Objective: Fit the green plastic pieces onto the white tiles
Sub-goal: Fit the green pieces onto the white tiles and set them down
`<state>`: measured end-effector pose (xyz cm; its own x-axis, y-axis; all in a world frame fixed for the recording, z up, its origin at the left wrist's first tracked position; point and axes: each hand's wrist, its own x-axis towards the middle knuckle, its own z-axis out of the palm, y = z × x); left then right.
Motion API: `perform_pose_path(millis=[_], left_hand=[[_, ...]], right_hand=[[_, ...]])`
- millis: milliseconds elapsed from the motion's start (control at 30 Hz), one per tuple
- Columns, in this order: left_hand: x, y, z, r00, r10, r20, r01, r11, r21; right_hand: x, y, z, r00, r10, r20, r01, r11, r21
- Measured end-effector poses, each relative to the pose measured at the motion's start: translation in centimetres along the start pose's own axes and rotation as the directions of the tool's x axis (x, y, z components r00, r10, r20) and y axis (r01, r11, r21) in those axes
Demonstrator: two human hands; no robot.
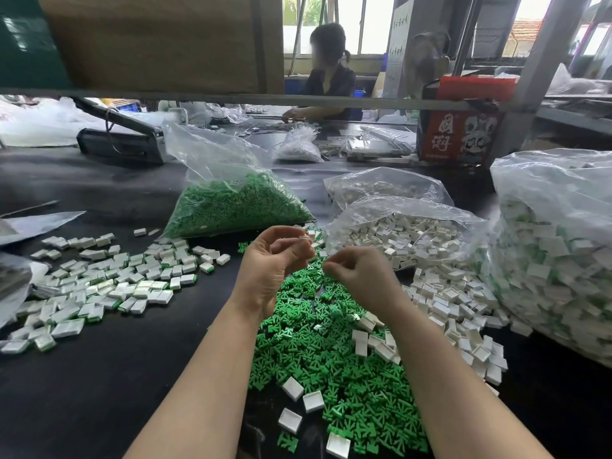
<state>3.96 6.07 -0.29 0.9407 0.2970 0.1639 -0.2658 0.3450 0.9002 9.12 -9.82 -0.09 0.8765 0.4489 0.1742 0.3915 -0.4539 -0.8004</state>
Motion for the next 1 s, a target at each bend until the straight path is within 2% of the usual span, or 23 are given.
perform_pose_path(millis=[67, 133, 233, 500, 1000], left_hand=[[0.0, 0.0, 0.1, 1.0, -0.013, 0.011, 0.013, 1.0, -0.004], [0.0, -0.1, 0.3, 1.0, -0.021, 0.02, 0.021, 1.0, 0.013], [0.0, -0.3, 0.7, 1.0, -0.027, 0.005, 0.027, 0.997, 0.078], [-0.3, -0.2, 1.2, 0.999, -0.035, 0.042, 0.029, 0.989, 0.145], [-0.4, -0.3, 1.6, 1.0, -0.014, 0.019, 0.01, 0.983, 0.184]], right_hand=[[-0.1, -0.4, -0.5, 0.997, 0.028, -0.075, -0.008, 0.968, 0.251], [-0.5, -1.0, -1.0, 0.995, 0.055, -0.078, -0.011, 0.881, 0.474], [-0.7, -1.6, -1.4, 0.995, 0.065, -0.076, -0.005, 0.792, 0.611], [-0.5, -1.6, -1.2, 0.978, 0.115, -0.172, 0.026, 0.753, 0.657], [-0.3, -1.4, -0.6, 0.968, -0.001, -0.249, 0.152, 0.796, 0.586]])
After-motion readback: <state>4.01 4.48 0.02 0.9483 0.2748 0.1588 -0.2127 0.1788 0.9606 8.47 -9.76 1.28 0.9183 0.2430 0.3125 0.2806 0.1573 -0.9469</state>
